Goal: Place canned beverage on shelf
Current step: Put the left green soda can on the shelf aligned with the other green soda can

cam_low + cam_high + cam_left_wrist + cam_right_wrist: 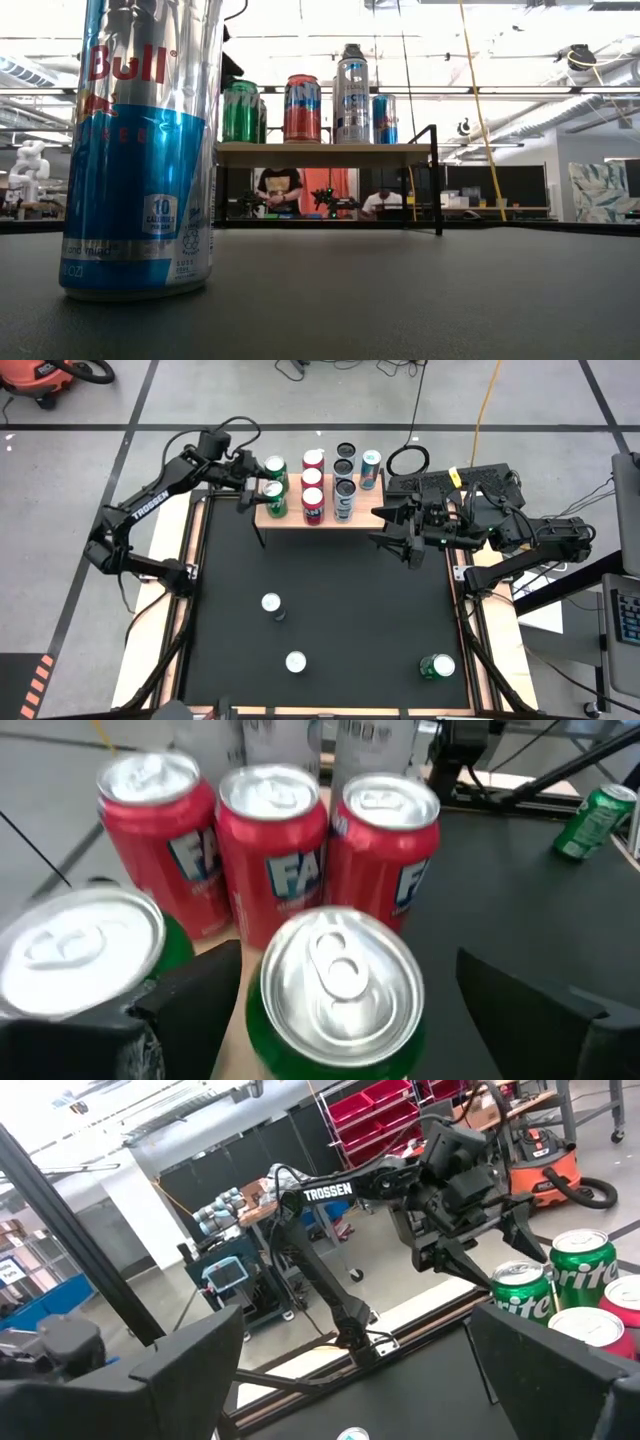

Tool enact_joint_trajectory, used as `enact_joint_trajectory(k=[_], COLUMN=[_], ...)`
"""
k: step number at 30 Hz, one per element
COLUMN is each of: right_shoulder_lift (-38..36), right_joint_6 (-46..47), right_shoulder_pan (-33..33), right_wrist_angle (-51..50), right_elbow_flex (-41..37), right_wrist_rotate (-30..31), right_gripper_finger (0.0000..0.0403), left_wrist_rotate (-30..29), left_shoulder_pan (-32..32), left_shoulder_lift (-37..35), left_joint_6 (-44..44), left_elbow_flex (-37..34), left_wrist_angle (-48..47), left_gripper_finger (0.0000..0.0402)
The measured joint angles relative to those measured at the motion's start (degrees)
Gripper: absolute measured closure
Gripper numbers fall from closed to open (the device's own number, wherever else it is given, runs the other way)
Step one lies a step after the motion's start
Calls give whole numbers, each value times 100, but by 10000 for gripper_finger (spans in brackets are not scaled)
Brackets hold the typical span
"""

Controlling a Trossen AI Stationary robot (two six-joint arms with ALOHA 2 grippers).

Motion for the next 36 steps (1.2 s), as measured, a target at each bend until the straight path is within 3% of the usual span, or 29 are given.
enact_joint_trajectory(k=[6, 12, 21, 29, 33, 36], right_shoulder_lift=[1, -1, 1, -1, -1, -1], right_joint_6=[-28, -47, -242, -244, -315, -349], right_shoulder_pan=[0, 0, 0, -44, -46, -46], right_wrist_angle=[0, -2, -9, -7, -7, -16], right_elbow_flex=[0, 0, 1, 2, 2, 2], right_wrist_rotate=[0, 0, 9, 16, 24, 25], right_gripper_finger=[35, 35, 35, 35, 35, 35], left_wrist_rotate=[-105, -430, -1255, -1984, -2550, -2638], left_shoulder_pan=[0, -76, -1092, -2198, -2474, -2557], left_shoulder_lift=[-258, -725, -1675, -1560, -1276, -992], left_joint_6=[-180, -963, -2108, -3131, -3585, -3457], left_elbow_flex=[170, 506, 623, 623, 619, 619], left_wrist_angle=[-10, 4, -151, -1345, -1797, -1845], left_gripper_finger=[36, 36, 42, 115, 157, 184])
